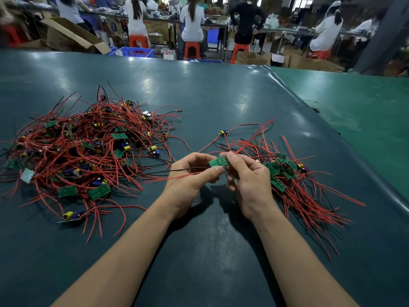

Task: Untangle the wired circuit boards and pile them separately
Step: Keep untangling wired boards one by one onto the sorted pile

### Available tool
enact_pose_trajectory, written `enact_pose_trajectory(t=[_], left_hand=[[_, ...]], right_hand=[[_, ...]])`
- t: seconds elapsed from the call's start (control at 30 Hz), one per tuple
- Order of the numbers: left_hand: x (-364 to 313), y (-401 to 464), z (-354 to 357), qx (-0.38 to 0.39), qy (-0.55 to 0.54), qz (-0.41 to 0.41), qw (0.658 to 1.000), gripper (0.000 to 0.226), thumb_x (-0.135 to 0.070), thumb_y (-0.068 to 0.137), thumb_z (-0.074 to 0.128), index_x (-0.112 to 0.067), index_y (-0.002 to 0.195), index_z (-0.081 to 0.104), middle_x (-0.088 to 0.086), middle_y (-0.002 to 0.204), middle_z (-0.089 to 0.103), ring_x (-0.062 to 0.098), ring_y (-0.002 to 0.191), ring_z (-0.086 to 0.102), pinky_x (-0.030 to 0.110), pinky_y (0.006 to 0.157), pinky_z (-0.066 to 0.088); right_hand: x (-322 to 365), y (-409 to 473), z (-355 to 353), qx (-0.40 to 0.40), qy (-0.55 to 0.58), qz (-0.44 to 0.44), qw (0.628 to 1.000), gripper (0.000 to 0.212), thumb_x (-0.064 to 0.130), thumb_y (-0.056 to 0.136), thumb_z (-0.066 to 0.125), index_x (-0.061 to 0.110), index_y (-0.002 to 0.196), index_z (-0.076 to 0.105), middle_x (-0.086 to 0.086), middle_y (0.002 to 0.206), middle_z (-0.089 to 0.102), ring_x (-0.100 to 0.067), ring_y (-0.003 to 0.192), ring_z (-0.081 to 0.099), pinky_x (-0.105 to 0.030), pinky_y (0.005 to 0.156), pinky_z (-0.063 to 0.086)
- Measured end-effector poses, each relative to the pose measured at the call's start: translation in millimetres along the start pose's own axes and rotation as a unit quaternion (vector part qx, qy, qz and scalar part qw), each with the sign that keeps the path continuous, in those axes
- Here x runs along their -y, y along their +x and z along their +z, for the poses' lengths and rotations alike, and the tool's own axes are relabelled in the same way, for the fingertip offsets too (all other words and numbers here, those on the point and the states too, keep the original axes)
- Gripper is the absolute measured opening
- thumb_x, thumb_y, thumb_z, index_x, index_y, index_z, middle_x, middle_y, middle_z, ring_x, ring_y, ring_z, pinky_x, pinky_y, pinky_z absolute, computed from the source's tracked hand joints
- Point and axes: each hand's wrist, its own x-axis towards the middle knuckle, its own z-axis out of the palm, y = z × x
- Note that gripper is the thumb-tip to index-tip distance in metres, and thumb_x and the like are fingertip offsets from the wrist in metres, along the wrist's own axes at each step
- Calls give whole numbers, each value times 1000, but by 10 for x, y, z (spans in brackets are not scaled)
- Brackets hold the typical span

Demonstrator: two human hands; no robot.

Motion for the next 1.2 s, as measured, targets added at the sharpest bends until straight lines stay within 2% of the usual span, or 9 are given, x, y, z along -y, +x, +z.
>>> enact_pose_trajectory(t=[0.2, 0.33, 0.43, 0.6, 0.8, 0.93, 1.0, 1.1, 1.2], left_hand=[[-40, -1, -9, 16, -15, -18, 1000, 18, -20, 56, 82, -20, 68, 68, 4, 65, 62, 17, 55, 53, 24, 59, 44], [-87, -3, -30, 25, -41, -26, 999, 16, -20, 51, 79, -20, 63, 68, 3, 60, 59, 18, 53, 49, 30, 60, 37], [-102, -13, -16, 41, -56, -35, 997, 17, -8, 53, 78, -18, 61, 67, 2, 60, 59, 17, 52, 49, 25, 57, 40], [-108, 1, -50, 14, -86, -41, 995, 15, 3, 62, 66, -11, 64, 61, 5, 59, 58, 18, 52, 48, 25, 56, 41], [-97, -11, -53, 35, -41, -55, 997, 14, 3, 61, 67, -7, 70, 63, 5, 63, 60, 18, 53, 49, 22, 56, 42], [-90, 26, -74, 13, -87, -55, 995, 13, 3, 63, 66, -9, 67, 64, 6, 62, 59, 17, 52, 49, 24, 55, 45], [-86, 35, -80, 13, -96, -53, 994, 13, 3, 63, 66, -8, 69, 64, 5, 63, 61, 16, 52, 50, 25, 56, 45], [-78, 27, -71, 35, -75, -55, 995, 16, 4, 62, 67, -12, 67, 68, 5, 65, 63, 16, 52, 53, 22, 56, 46], [-83, 42, -80, 17, -99, -44, 994, 17, 3, 63, 67, -14, 68, 71, 4, 65, 64, 15, 52, 53, 23, 56, 47]], right_hand=[[72, 77, -108, -71, 14, -39, 997, 22, 13, 96, 60, 11, 79, 74, 5, 57, 56, -4, 40, 39, -15, 35, 27], [116, 99, -117, -70, 137, 18, 988, 37, 19, 101, 51, 9, 68, 65, 5, 48, 41, -4, 34, 29, -14, 32, 21], [140, 94, -128, -54, 195, 59, 978, 34, 20, 101, 48, 7, 72, 60, 4, 50, 39, -4, 34, 28, -14, 31, 19], [177, 82, -153, -51, 205, 34, 977, 23, 13, 99, 49, 5, 83, 64, 4, 58, 49, -5, 39, 33, -16, 33, 22], [213, 66, -147, -53, 245, 79, 965, 40, 20, 101, 44, 16, 60, 42, 7, 47, 31, -4, 32, 25, -15, 28, 18], [223, 73, -155, -70, 235, 41, 969, 32, 21, 101, 48, 8, 76, 62, 5, 53, 44, -4, 36, 30, -15, 32, 21], [222, 81, -161, -70, 243, 42, 967, 34, 21, 101, 47, 9, 72, 60, 4, 52, 43, -5, 36, 30, -16, 32, 22], [203, 82, -162, -62, 259, 66, 962, 43, 27, 102, 44, 16, 60, 41, 6, 46, 33, -5, 32, 24, -16, 28, 19], [195, 89, -170, -51, 255, 59, 964, 43, 42, 100, 46, 12, 70, 55, 6, 50, 38, -5, 35, 29, -16, 30, 23]])
